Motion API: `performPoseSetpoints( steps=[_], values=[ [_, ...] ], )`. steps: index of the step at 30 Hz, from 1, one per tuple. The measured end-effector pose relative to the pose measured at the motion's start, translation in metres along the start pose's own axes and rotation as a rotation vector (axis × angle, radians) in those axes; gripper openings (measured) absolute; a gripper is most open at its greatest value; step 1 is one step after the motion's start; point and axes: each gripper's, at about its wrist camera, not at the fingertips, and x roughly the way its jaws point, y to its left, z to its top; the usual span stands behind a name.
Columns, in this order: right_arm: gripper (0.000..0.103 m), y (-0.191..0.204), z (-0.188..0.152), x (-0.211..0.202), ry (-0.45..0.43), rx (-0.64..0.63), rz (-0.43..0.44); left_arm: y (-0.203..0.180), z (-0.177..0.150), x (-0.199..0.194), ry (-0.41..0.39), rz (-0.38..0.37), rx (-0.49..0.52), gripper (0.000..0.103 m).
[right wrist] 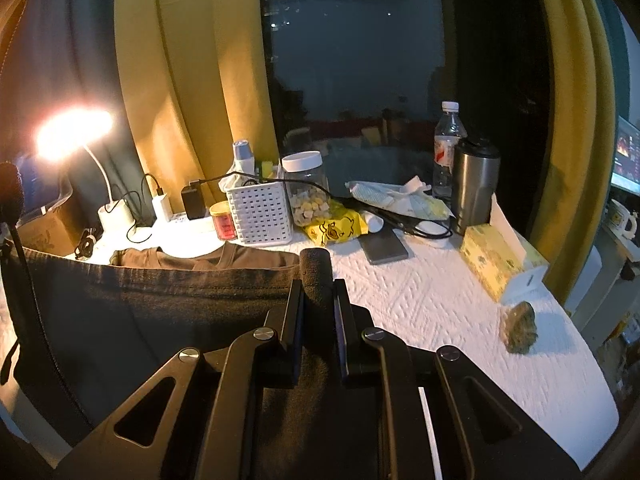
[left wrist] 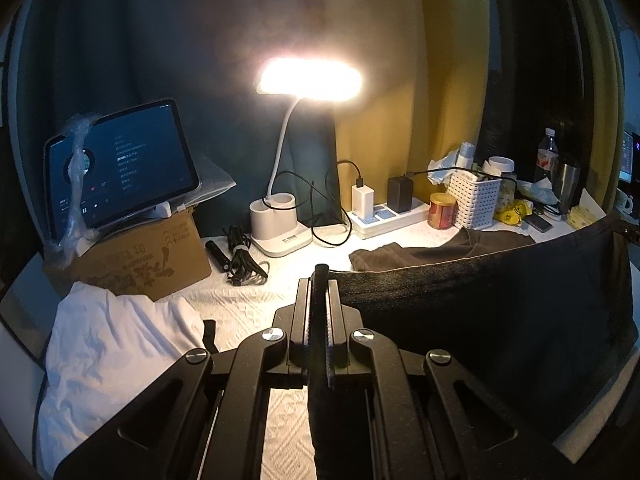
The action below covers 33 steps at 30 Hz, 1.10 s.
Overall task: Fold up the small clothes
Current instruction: 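Carry the held hem over the shirt body and lower it onto the collar with both tools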
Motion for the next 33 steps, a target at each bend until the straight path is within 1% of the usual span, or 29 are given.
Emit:
performPoseSetpoints(
  steps=[15,25,33],
  values=[
    [0.014,0.002,0.028,0.042,-0.003,-0.036,0.007,0.005,0.021,0.041,-0.002,0.001,-0.01,0.004],
    [0.014,0.002,0.048,0.072,0.001,-0.058,0.004,0.008,0.042,0.069,-0.034,-0.007,0.02,0.004],
    [0.014,0.001,0.069,0.096,-0.011,-0.078,0.008,0.01,0.058,0.089,-0.057,0.004,0.043,0.004]
  ],
)
